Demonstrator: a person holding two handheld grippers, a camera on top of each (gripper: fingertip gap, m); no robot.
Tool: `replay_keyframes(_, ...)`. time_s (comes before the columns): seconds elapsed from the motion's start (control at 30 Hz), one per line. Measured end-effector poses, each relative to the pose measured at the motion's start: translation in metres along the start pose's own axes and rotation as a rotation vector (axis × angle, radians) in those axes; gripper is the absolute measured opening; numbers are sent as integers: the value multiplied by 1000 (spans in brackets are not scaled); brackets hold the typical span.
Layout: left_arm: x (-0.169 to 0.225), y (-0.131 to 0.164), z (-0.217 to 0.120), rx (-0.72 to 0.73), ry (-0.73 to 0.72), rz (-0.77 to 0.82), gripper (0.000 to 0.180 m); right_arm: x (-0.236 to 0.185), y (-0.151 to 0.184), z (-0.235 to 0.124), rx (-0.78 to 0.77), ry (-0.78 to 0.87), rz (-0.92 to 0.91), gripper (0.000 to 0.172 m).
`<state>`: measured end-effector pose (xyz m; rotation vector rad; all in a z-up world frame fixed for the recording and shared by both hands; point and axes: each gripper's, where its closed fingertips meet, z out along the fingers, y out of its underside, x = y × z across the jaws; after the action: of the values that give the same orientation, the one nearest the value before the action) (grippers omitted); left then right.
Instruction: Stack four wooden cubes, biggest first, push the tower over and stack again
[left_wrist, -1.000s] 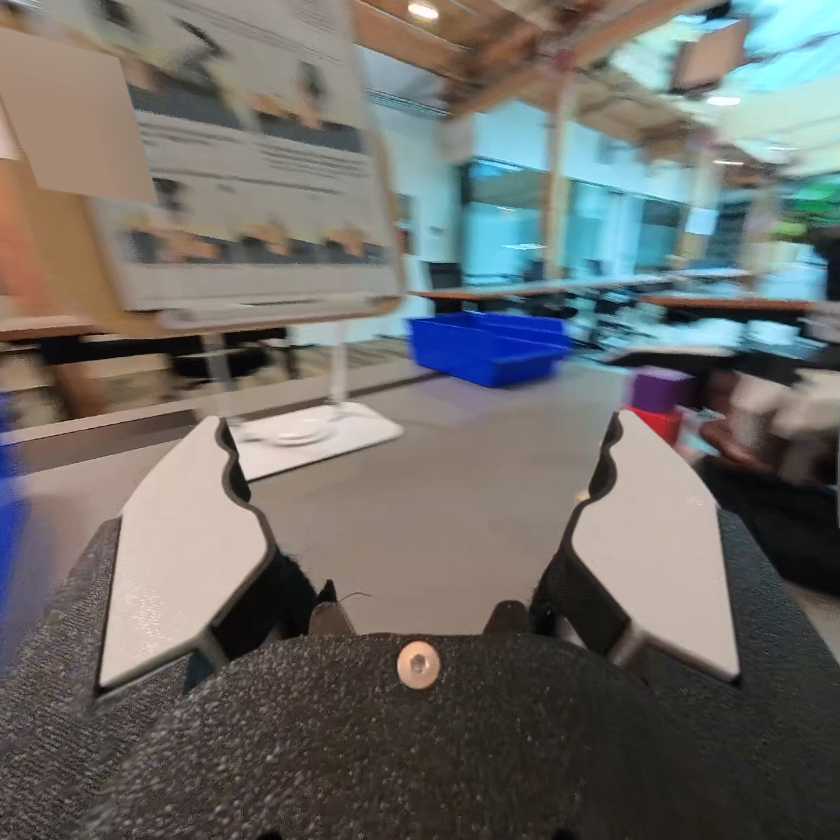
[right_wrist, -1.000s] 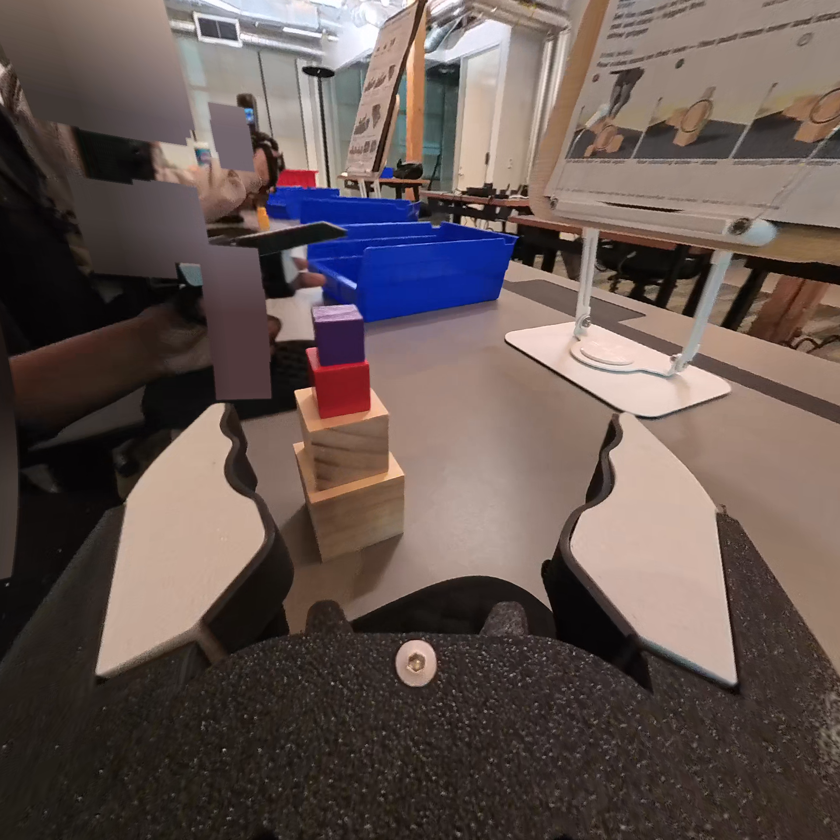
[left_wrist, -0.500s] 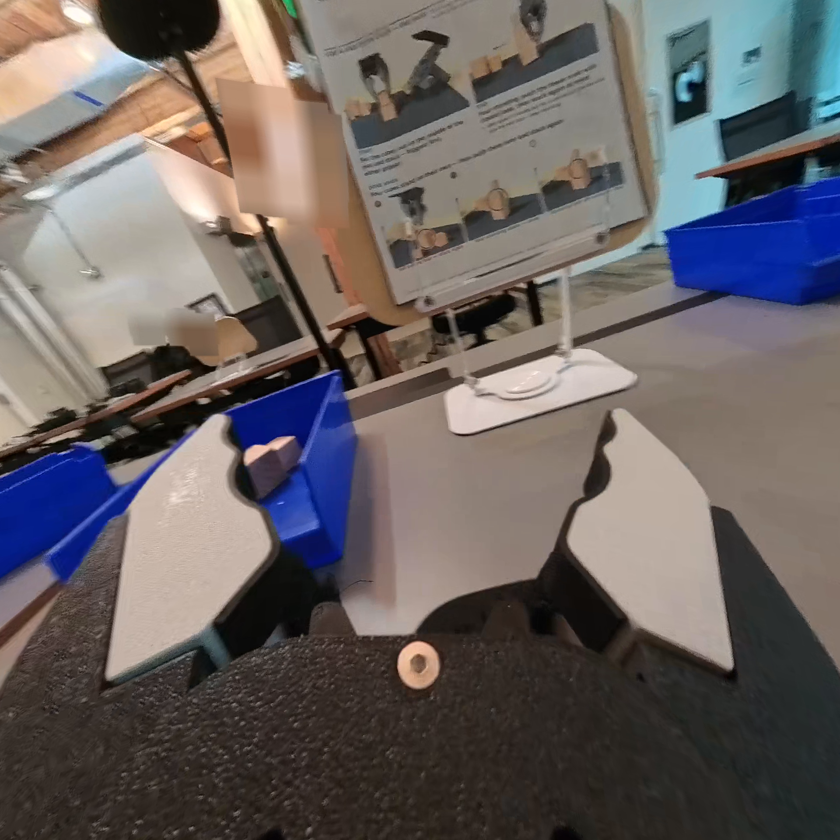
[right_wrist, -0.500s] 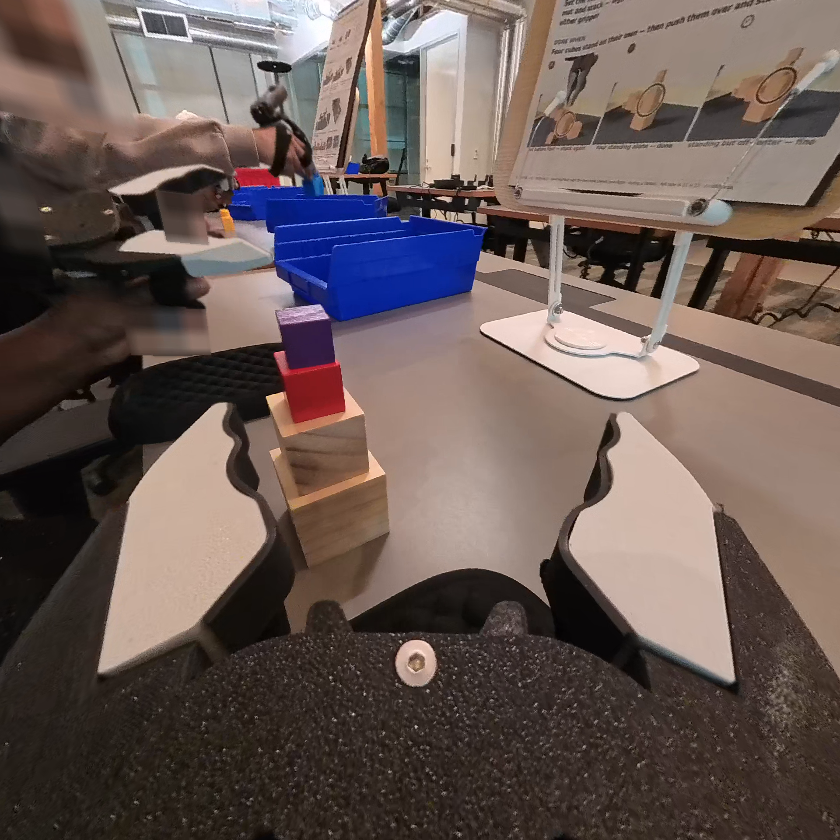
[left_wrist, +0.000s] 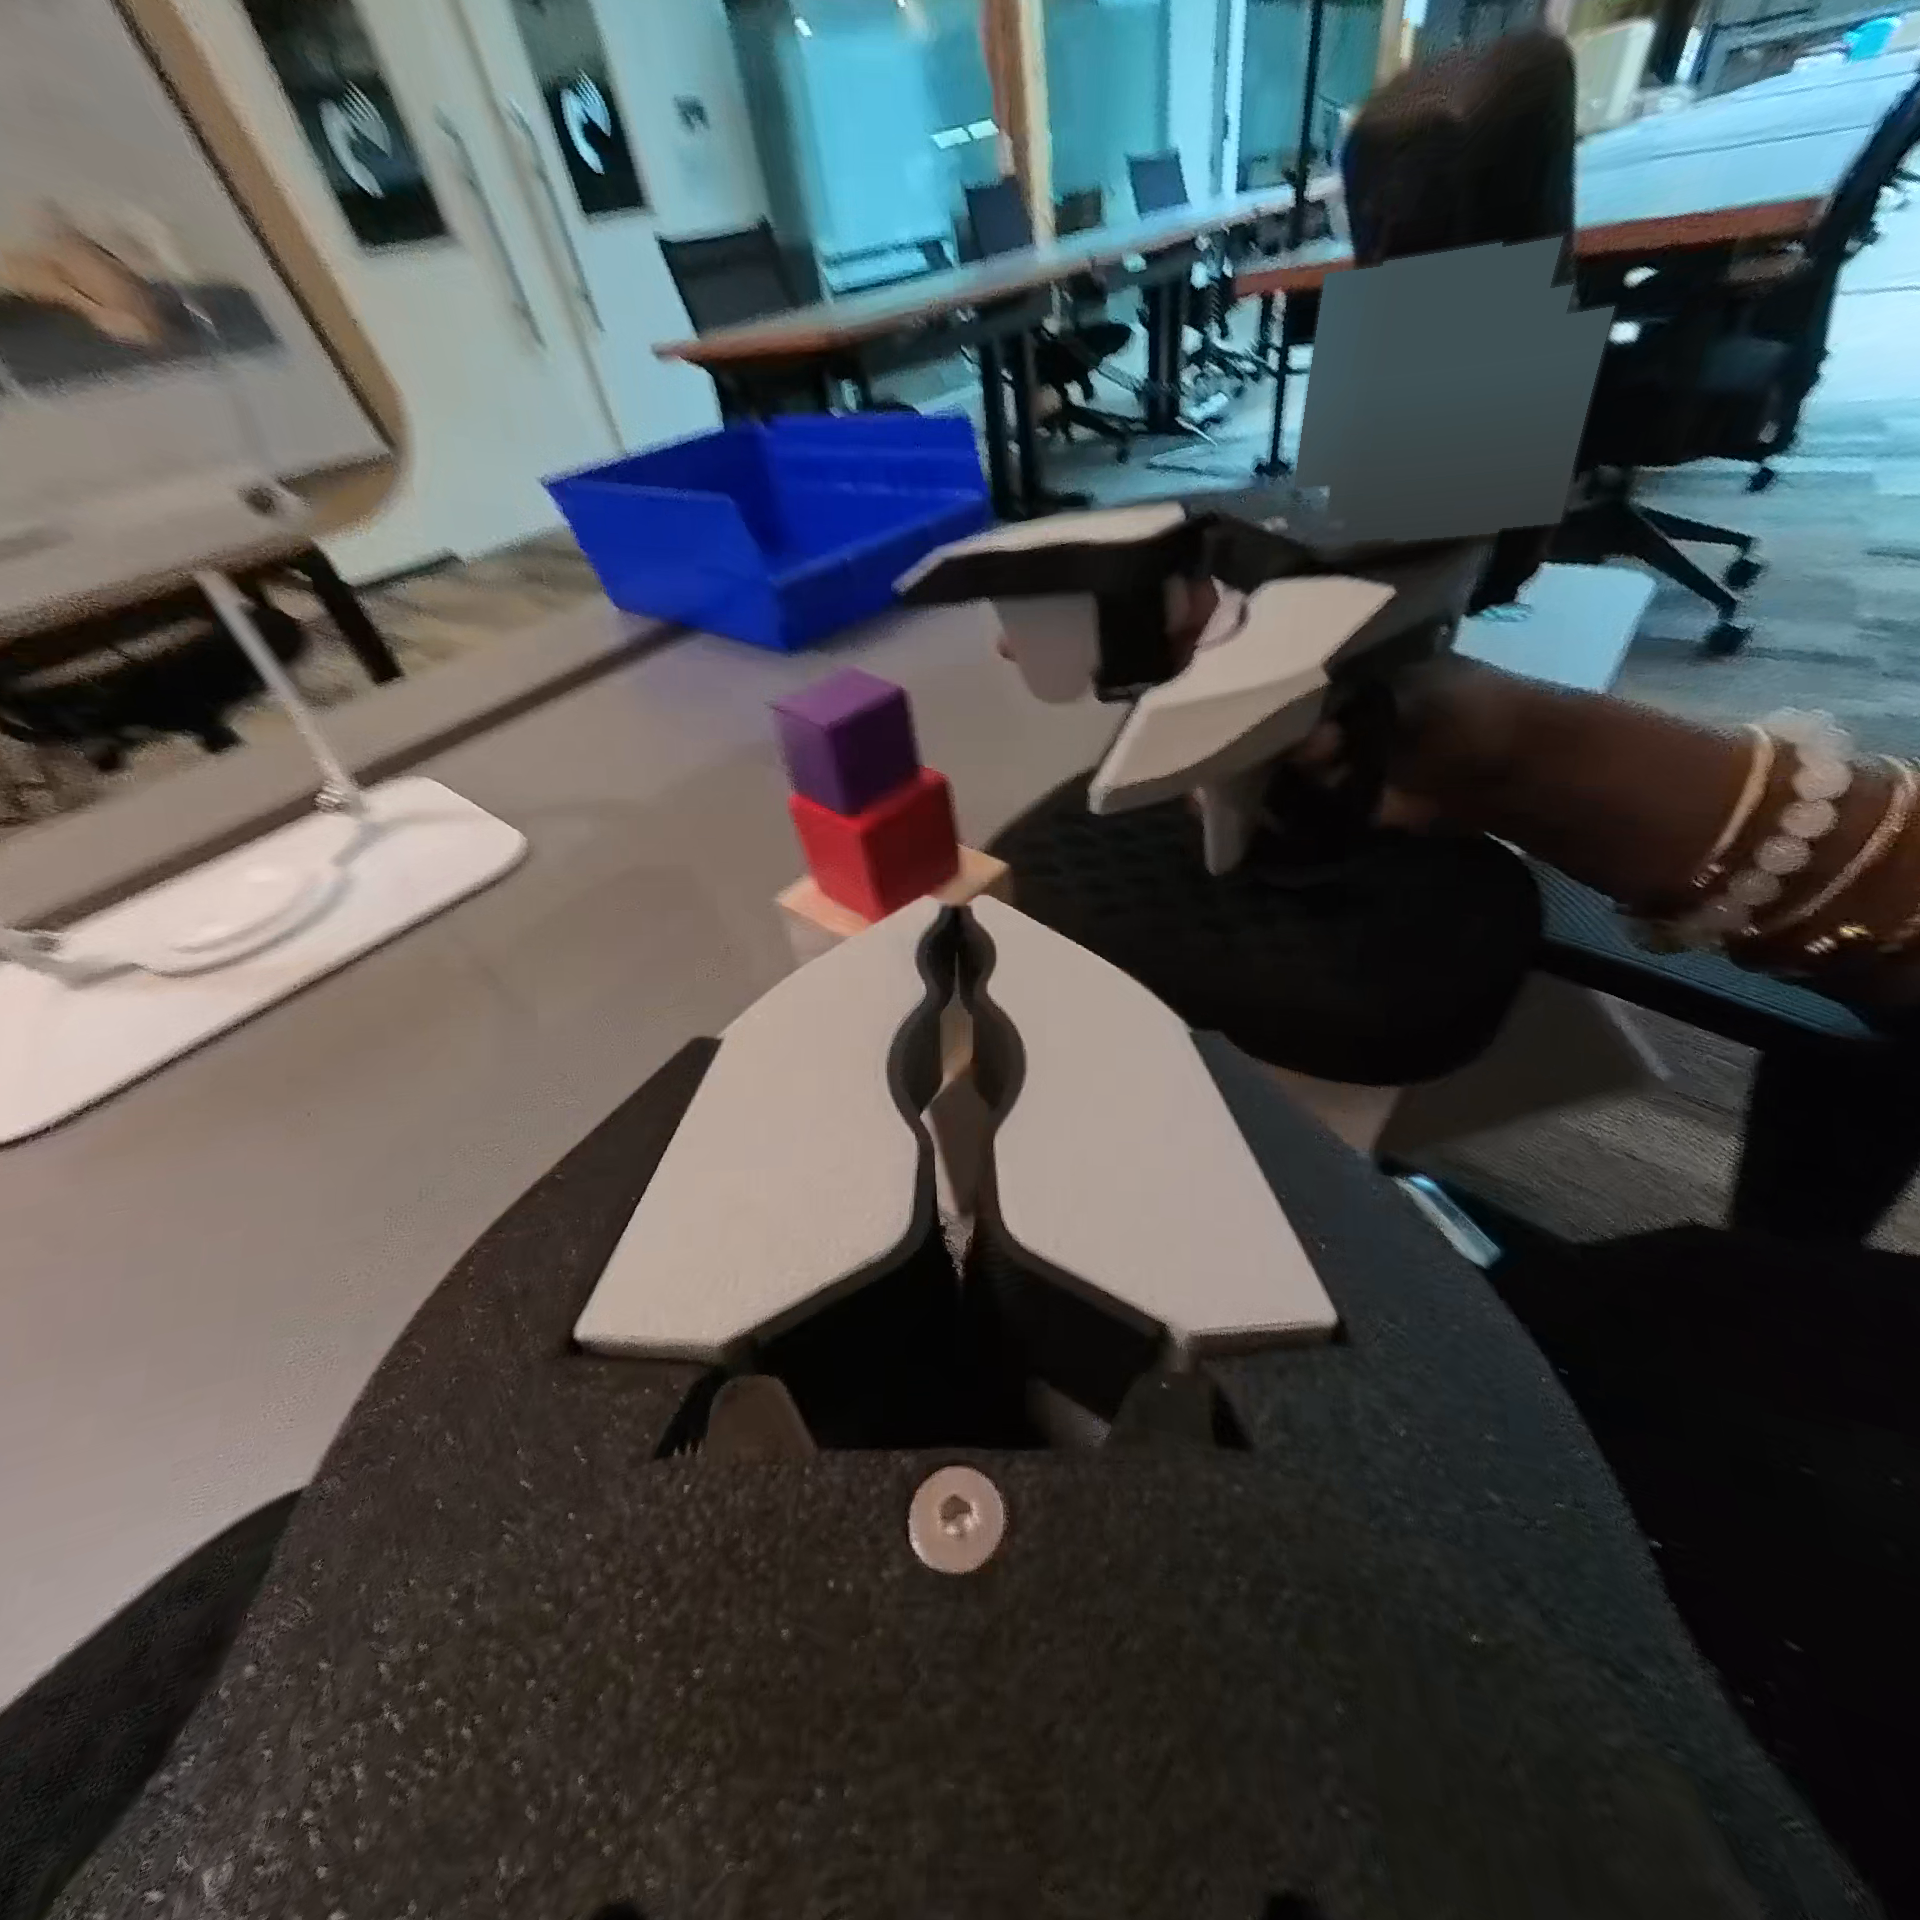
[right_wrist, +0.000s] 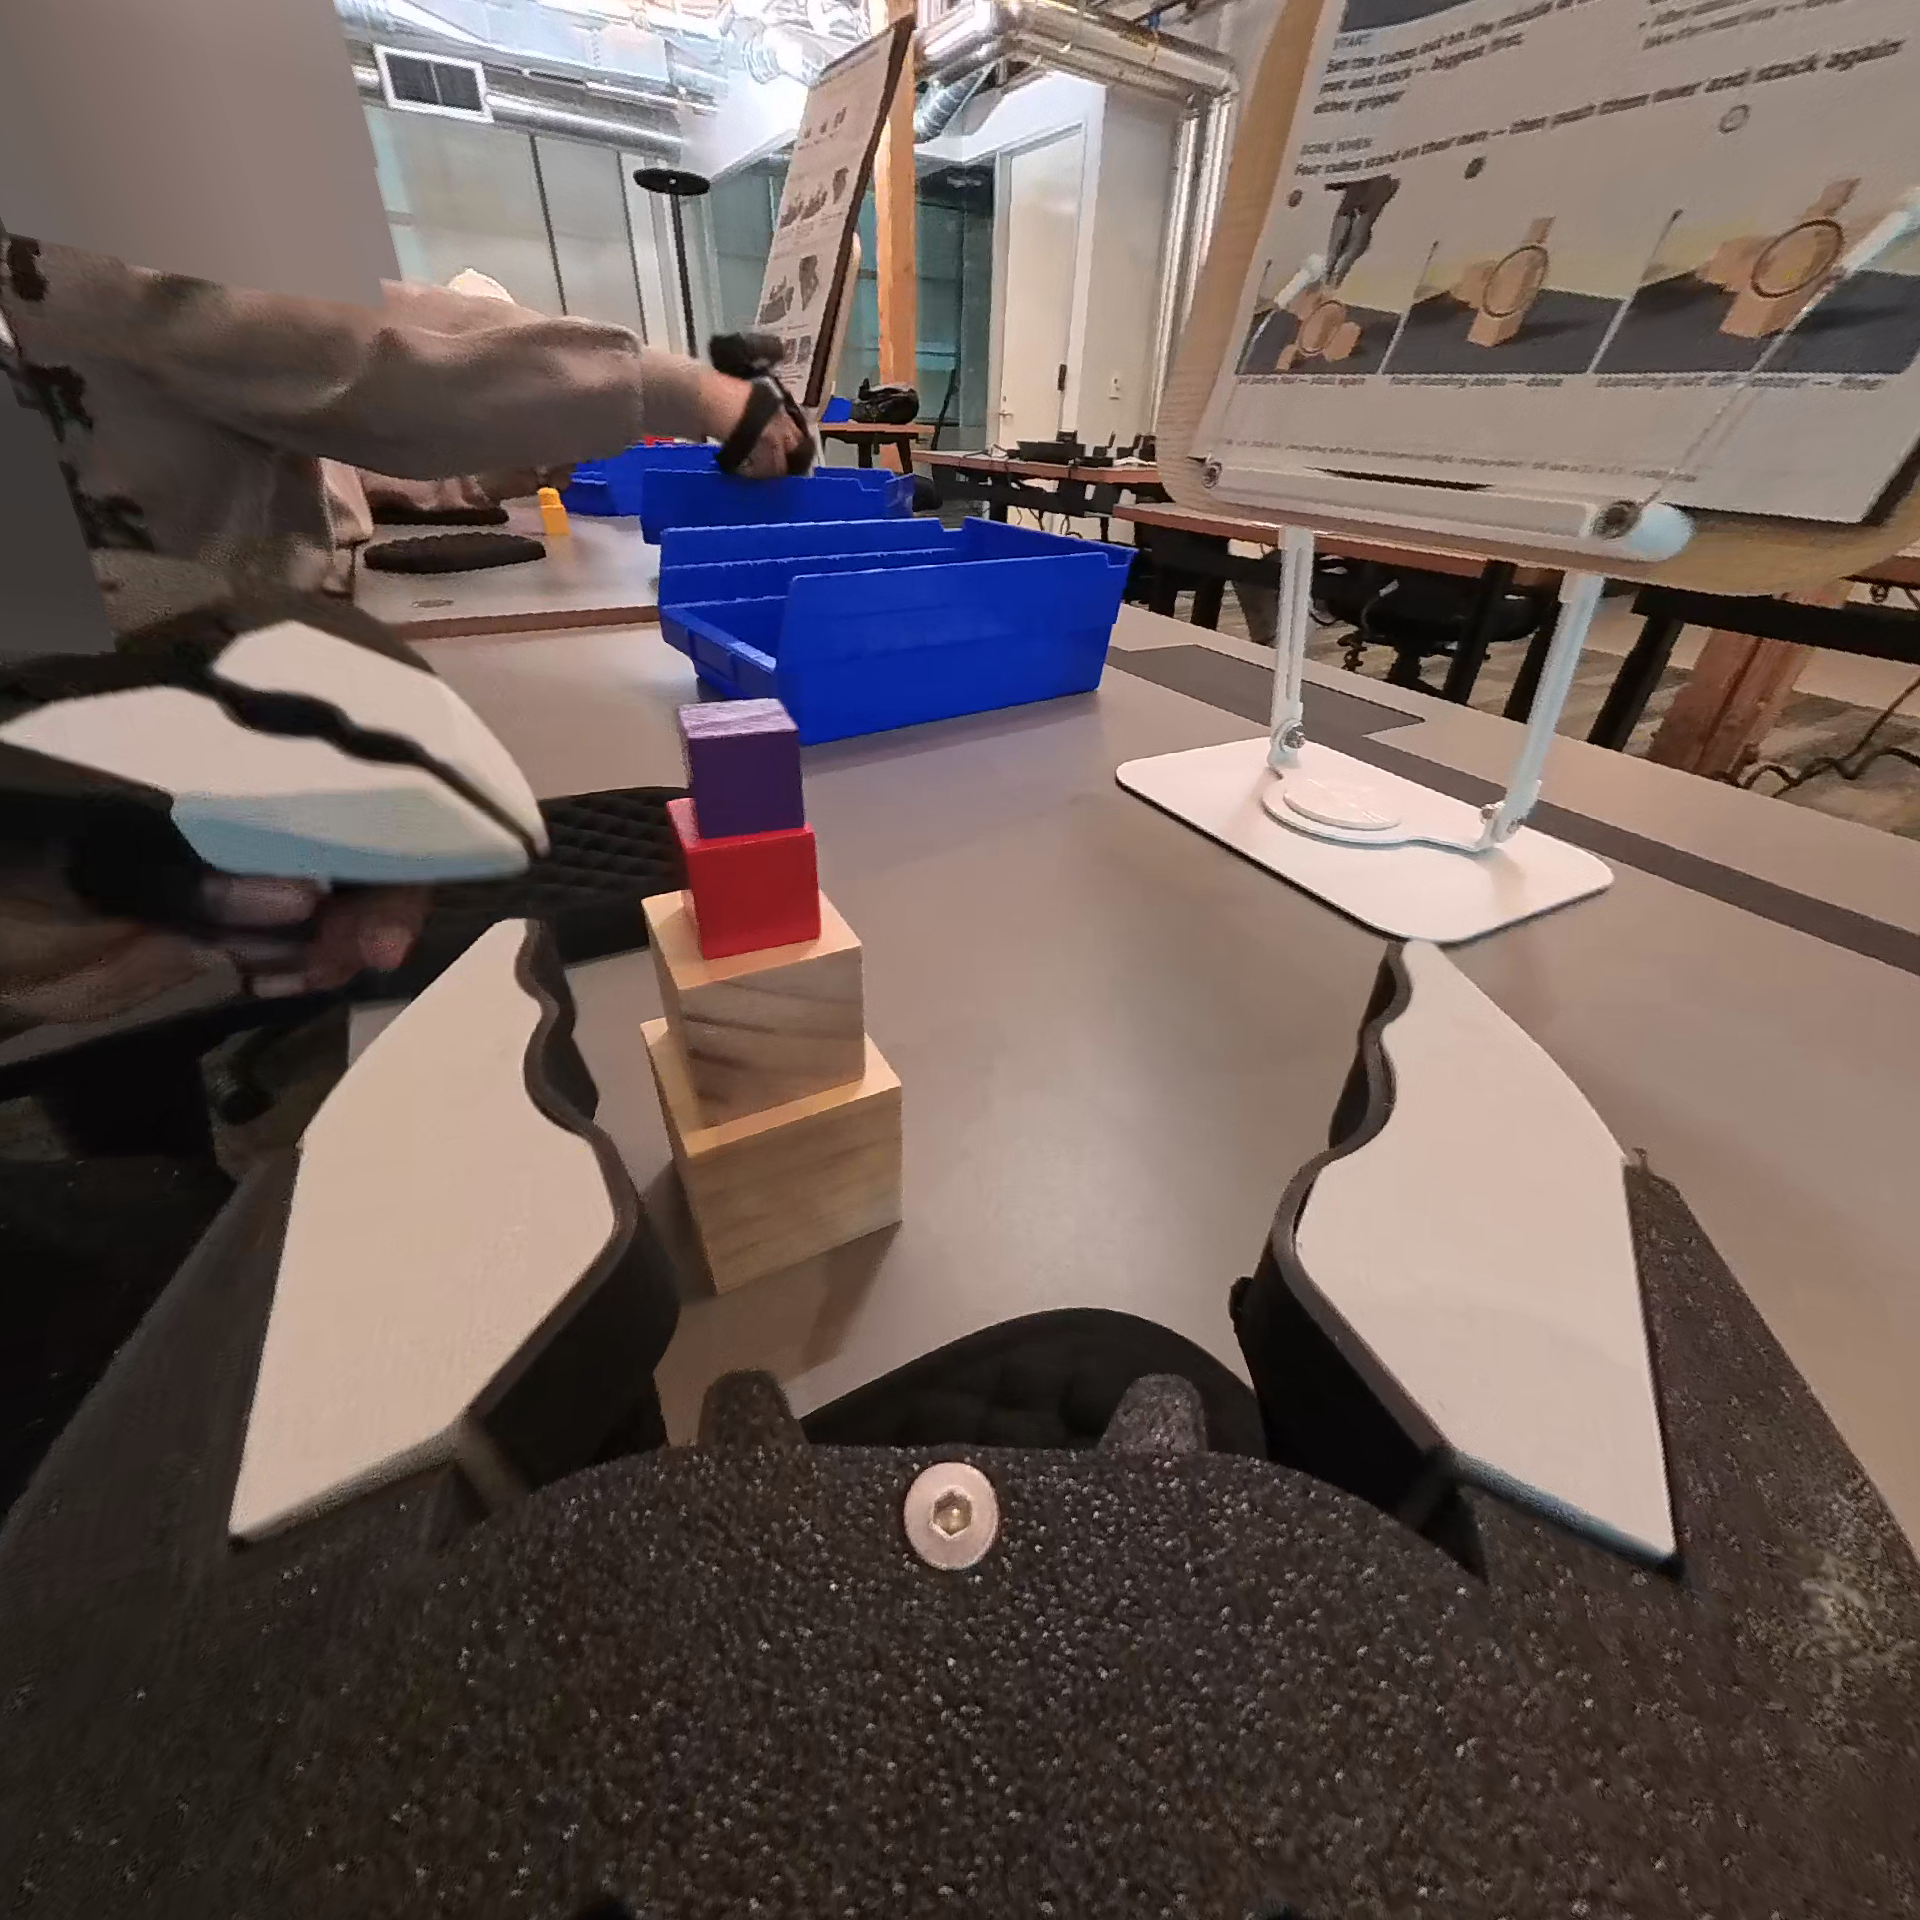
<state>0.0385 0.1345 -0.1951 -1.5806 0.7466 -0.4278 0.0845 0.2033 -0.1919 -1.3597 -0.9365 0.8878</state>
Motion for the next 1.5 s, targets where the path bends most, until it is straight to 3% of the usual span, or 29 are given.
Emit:
replay_keyframes(0.13, 19, 19, 16, -63, 65, -36, 0, -3, 1, 1, -8, -13, -13, 137)
replay_keyframes(0.37, 27, 26, 28, -78, 82, -34, 0, -1, 0, -1, 11, -19, 17, 132)
replay_keyframes(1.5, -21, 28, 51, -103, -2, -29, 0, -5, 1, 1, -1, -31, -20, 125)
